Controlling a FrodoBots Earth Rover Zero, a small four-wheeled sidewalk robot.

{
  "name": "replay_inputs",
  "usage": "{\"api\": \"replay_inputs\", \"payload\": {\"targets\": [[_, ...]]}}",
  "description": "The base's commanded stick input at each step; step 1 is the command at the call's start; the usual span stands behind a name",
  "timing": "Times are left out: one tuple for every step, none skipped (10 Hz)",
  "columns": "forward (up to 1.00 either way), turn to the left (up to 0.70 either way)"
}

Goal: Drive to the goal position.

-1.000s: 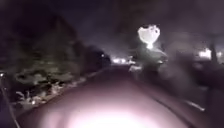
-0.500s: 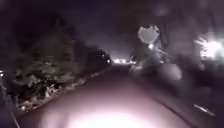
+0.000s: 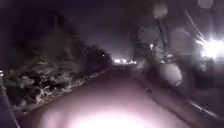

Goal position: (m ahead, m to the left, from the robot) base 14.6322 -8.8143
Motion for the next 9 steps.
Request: {"api": "replay_inputs", "payload": {"targets": [[0.5,0.0],[0.5,0.0],[0.5,0.0],[0.5,0.0],[0.5,0.01],[0.5,0.01],[0.5,0.0],[0.5,0.0],[0.5,0.0]]}}
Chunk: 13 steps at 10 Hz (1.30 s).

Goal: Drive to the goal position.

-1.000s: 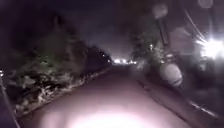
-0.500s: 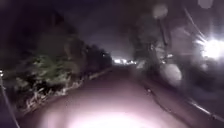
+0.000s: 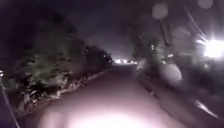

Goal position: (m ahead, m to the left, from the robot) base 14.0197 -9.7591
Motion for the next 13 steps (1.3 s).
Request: {"api": "replay_inputs", "payload": {"targets": [[0.5,0.0],[0.5,0.0],[0.5,0.0],[0.5,0.0],[0.5,0.0],[0.5,0.0],[0.5,0.0],[0.5,0.0],[0.5,0.0],[0.5,0.0],[0.5,0.0],[0.5,0.0],[0.5,0.0]]}}
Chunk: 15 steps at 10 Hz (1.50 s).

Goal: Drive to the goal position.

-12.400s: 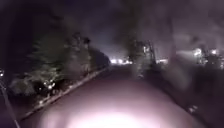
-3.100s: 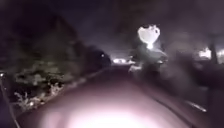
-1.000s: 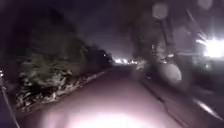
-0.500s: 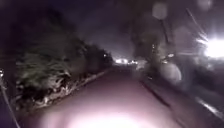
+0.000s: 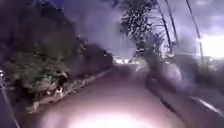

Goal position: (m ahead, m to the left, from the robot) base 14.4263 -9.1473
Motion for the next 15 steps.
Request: {"api": "replay_inputs", "payload": {"targets": [[0.5,0.0],[0.5,0.0],[0.5,0.0],[0.5,0.0],[0.5,0.0],[0.5,0.0],[0.5,0.0],[0.5,0.0],[0.5,0.0],[0.5,0.0],[0.5,0.0],[0.5,0.0],[0.5,0.0],[0.5,0.0],[0.5,0.0]]}}
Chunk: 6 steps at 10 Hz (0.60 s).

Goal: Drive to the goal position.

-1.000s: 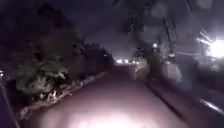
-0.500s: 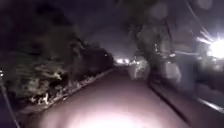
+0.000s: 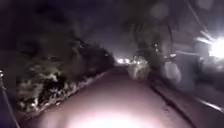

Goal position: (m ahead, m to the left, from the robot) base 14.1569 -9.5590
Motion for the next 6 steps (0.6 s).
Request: {"api": "replay_inputs", "payload": {"targets": [[0.5,-0.08],[0.5,-0.48],[0.5,-0.42],[0.5,-0.04],[0.5,0.02],[0.5,0.0]]}}
